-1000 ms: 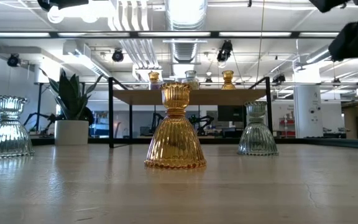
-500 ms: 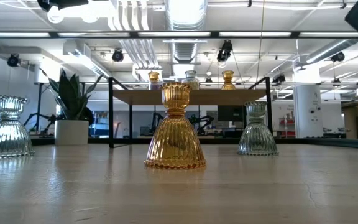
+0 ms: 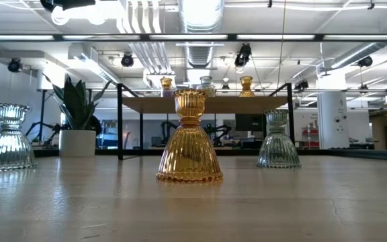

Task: Pick & Place candle stick holders
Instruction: Put the blue scented candle on the shelf

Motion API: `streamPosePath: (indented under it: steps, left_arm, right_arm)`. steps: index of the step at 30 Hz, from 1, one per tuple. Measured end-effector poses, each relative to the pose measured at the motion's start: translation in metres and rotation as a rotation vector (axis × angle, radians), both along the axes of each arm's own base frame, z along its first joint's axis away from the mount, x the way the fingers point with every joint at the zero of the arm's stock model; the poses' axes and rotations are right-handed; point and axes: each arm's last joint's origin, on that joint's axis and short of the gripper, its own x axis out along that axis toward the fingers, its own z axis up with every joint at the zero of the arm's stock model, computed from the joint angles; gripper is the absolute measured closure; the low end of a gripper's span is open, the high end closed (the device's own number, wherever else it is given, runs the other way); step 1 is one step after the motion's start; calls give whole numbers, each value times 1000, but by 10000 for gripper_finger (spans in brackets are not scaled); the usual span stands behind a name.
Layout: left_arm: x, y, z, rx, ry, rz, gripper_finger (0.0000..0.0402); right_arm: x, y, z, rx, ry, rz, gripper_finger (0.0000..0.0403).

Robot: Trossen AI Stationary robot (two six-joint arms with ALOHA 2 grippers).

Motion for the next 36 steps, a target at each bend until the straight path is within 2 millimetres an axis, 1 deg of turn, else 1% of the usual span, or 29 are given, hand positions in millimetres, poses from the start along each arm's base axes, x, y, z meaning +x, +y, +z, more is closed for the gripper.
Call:
streamPosePath:
  steps: [5, 9, 12, 17, 21, 25, 29, 32, 36]
  left_arm:
    - [0, 0, 0, 2, 2, 12, 133]
    - [0, 0, 0, 2, 2, 14, 133]
    - [0, 1, 0, 1, 2, 22, 133]
    - [-1, 1, 0, 0, 2, 38, 133]
    - [-1, 1, 0, -1, 1, 40, 133]
    - [0, 1, 0, -2, -2, 39, 133]
    - [0, 1, 1, -1, -10, 39, 133]
    - [1, 1, 1, 0, -13, 39, 133]
    - [1, 1, 1, 0, -16, 39, 133]
  right_arm:
    - [1, 1, -1, 7, -2, -1, 148]
    - [1, 0, 4, -5, -34, -4, 175]
    - [0, -3, 9, -28, -62, -9, 184]
    - [-1, -8, 26, -19, -111, -23, 187]
    - [-5, -17, 41, -73, -145, -42, 188]
    - [-8, -35, 60, -139, -167, -85, 189]
    - [-9, -61, 78, -195, -174, -139, 190]
    - [-8, -84, 95, -190, -200, -174, 190]
    - [-5, -119, 119, -157, -271, -264, 190]
